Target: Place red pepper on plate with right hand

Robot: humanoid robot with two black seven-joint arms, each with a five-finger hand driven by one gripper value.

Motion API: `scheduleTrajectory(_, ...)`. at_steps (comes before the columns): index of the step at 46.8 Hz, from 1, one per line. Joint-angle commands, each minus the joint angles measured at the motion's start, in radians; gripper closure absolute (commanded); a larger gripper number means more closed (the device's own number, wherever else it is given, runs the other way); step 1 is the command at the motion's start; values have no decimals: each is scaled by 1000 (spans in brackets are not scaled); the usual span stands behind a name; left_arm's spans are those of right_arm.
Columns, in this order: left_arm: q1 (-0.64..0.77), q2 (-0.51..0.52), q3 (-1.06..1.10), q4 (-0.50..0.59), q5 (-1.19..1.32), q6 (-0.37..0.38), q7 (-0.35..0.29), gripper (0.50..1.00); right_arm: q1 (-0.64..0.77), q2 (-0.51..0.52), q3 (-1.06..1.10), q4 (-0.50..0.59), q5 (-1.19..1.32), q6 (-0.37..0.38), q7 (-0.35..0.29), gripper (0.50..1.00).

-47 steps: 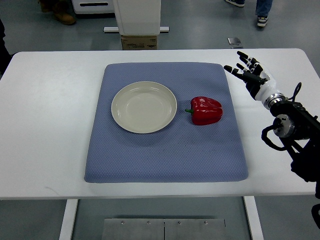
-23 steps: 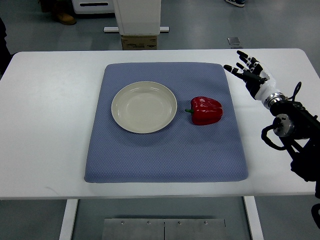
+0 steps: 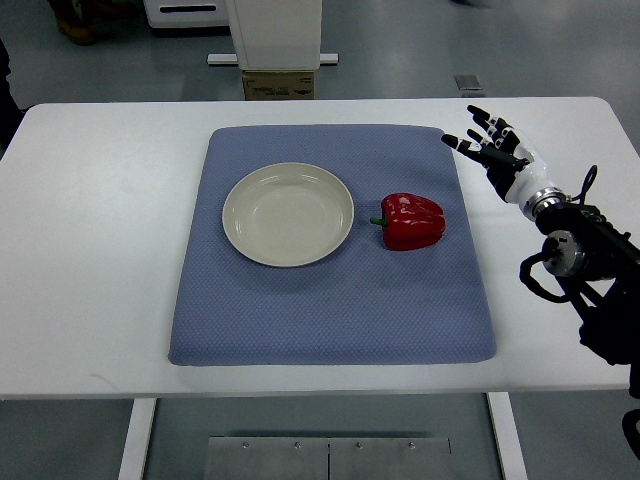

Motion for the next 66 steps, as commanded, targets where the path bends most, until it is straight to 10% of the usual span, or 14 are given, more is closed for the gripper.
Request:
scheduleTrajectory(1,0,0,0,0,0,0,0,500,2,0,0,0,0,0,0,500)
scheduleTrajectory(66,0,0,0,0,0,0,0,500,48,-9,-44,3,-2,2,-2,500)
